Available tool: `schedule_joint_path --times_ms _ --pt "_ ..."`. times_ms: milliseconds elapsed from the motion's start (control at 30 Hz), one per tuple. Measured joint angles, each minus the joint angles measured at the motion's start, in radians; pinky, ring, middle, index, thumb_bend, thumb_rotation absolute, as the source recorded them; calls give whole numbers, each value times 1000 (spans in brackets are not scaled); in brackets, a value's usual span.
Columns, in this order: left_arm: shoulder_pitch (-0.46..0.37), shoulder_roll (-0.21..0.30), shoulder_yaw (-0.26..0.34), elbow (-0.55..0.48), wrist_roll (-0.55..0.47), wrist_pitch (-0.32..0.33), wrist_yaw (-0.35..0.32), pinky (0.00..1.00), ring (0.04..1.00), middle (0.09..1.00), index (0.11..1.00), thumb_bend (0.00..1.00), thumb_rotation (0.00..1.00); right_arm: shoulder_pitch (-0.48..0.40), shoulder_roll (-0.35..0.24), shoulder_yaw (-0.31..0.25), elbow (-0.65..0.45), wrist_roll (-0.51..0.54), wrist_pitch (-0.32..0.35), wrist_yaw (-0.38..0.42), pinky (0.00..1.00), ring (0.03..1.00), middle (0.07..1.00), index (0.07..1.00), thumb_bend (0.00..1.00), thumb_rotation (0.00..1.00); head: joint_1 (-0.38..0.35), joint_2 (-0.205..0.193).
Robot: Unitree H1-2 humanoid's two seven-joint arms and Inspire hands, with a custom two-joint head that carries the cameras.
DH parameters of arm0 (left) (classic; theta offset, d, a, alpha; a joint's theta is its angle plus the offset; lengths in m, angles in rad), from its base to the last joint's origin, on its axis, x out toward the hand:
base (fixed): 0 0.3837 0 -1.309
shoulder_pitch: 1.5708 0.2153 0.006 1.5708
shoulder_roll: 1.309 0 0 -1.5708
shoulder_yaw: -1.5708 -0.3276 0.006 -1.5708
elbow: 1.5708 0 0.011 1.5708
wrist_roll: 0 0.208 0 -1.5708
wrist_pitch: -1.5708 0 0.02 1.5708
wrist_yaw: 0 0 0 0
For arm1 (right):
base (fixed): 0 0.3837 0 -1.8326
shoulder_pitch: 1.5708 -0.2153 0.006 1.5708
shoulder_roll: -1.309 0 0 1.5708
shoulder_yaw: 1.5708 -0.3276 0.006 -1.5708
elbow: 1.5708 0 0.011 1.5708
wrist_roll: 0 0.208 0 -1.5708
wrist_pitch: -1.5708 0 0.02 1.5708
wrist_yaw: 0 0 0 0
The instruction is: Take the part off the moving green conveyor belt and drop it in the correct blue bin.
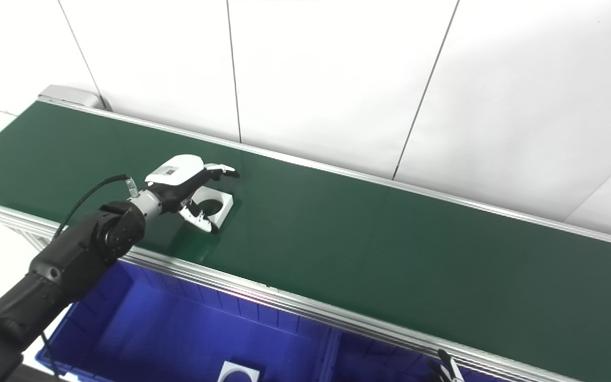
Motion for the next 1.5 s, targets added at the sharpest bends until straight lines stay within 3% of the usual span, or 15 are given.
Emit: schedule_joint_path --times_ms 200,367,500,767,900,1033,1167,1300,1500 --pt "-15 -20 -2 5 -8 9 -1 289 367 467 529 494 0 -1 0 -1 0 -3 0 0 720 777 827 909 778 637 -3 0" --pt "-19 -18 -7 -32 -20 55 -63 318 382 483 527 495 0 0 2 -4 0 -4 0 0 741 780 827 910 772 640 -6 3" --pt "-11 -14 -3 -53 -25 69 -74 320 379 486 530 494 0 -1 3 -5 0 -7 0 0 740 777 825 910 770 663 -15 5" --pt "96 -22 82 -214 -134 -1 -29 360 403 476 523 496 0 5 7 -6 -9 -20 0 -1 722 769 813 900 764 659 -75 35" --pt "166 -59 110 -358 -191 -16 -16 291 381 460 515 494 0 6 9 -5 -31 -19 0 1 678 764 816 895 781 646 -124 61" --pt "232 -99 109 -447 -225 -35 -18 310 401 472 511 495 0 7 13 -7 -35 -18 0 3 671 762 817 890 795 642 -144 74" --pt "294 -119 101 -502 -247 -50 -26 227 362 453 513 492 0 20 16 -13 -47 -23 0 5 657 760 817 894 809 654 -170 100" --pt "347 -126 89 -543 -276 -54 -52 204 354 449 511 491 0 22 25 -24 -71 -40 0 10 671 767 821 893 806 642 -192 133" --pt "442 -140 45 -578 -305 -55 -109 333 399 496 505 495 0 33 48 -43 -104 -53 0 32 692 776 828 896 806 648 -229 190"
